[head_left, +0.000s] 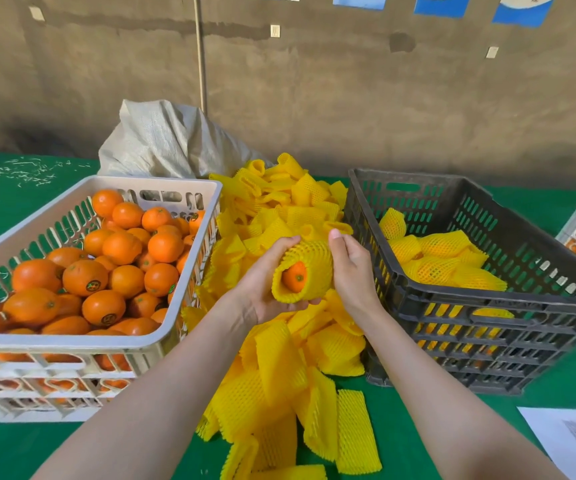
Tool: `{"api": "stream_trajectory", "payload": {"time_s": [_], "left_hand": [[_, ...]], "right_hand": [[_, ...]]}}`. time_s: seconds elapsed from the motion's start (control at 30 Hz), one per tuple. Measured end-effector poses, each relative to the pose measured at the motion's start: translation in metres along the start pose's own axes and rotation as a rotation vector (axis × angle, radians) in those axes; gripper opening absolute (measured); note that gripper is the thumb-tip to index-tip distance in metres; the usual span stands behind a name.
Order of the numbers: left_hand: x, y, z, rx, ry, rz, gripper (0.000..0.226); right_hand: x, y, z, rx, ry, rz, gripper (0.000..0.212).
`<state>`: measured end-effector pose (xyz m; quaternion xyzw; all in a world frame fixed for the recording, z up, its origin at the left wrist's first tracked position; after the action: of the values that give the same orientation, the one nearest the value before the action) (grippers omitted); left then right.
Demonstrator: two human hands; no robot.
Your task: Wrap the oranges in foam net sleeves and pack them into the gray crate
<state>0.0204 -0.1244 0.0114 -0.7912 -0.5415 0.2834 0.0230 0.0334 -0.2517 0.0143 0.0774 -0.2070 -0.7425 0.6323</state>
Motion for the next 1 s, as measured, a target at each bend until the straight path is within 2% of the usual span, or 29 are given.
{"api": "stream_trajectory", "payload": {"time_s": [0.17,0.27,0.43,0.5,0.57,0.67,0.73,0.8,0.9,1.0], "left_hand": [[-0.001,0.002,0.002,0.014,-0.056,-0.033,0.05],[-0.001,0.003,0.003,0.028,-0.05,-0.03,0.053],[-0.005,-0.001,0.0,0.067,-0.177,0.04,0.054],[-0.004,0.002,-0.004,0.014,-0.088,-0.052,0.045],[0.0,0.005,-0.01,-0.107,0.082,-0.253,0.038],[0.004,0.005,-0.017,-0.175,0.182,-0.414,0.041],[0.006,0.005,-0.018,-0.174,0.214,-0.44,0.049],[0.006,0.008,-0.018,-0.164,0.195,-0.427,0.046],[0.002,0.007,-0.019,-0.126,0.139,-0.35,0.037],[-0.005,0.011,-0.02,-0.085,0.131,-0.231,0.04]], "right_hand": [[-0.004,-0.005,-0.003,-0.085,0.177,0.015,0.043],[-0.006,-0.008,-0.003,-0.071,0.206,0.035,0.041],[-0.008,-0.007,-0.005,-0.07,0.229,0.01,0.037],[-0.008,-0.006,-0.008,-0.105,0.157,0.007,0.031],[-0.005,-0.005,-0.012,-0.156,0.071,0.021,0.026],[0.006,-0.008,-0.014,-0.13,0.089,0.131,0.05],[0.004,-0.015,-0.005,0.015,0.083,0.313,0.066],[-0.002,-0.021,0.003,0.16,-0.049,0.457,0.082],[-0.001,-0.021,0.006,0.314,-0.262,0.449,0.098],[0.004,-0.019,0.007,0.337,-0.283,0.356,0.096]]}}
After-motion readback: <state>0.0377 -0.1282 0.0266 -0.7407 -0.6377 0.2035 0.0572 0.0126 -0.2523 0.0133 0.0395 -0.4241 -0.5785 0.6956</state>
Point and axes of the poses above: each hand's wrist, its own y-axis towards the middle knuckle, its own x-axis out of the back of the hand, z = x × y, the point moved 3 cm from there along y, towards the middle knuckle, and after that the axes turned 1 degree about -y, right-handed, at the moved point
